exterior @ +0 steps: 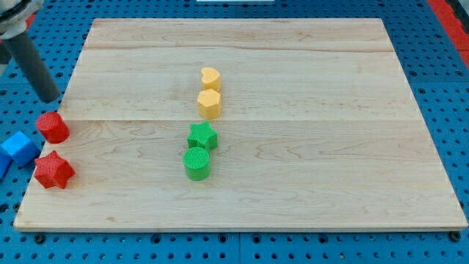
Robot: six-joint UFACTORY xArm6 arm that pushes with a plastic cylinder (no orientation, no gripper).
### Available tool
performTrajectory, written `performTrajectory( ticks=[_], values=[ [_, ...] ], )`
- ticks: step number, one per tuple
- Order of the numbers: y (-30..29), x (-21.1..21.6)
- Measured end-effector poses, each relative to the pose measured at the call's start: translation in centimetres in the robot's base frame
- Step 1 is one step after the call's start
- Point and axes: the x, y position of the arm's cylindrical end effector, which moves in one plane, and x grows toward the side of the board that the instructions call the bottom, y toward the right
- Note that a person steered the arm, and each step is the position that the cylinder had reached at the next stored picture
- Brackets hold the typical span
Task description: Move the red circle to the top side of the red star
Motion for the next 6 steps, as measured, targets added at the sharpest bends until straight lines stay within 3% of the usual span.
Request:
performTrajectory(
  ticks=[1, 3, 5, 6],
  values=[
    [-0.1, 4.1],
    [0.3, 7.3],
    [0.8, 8.2],
    [1.2, 6.7]
  ],
)
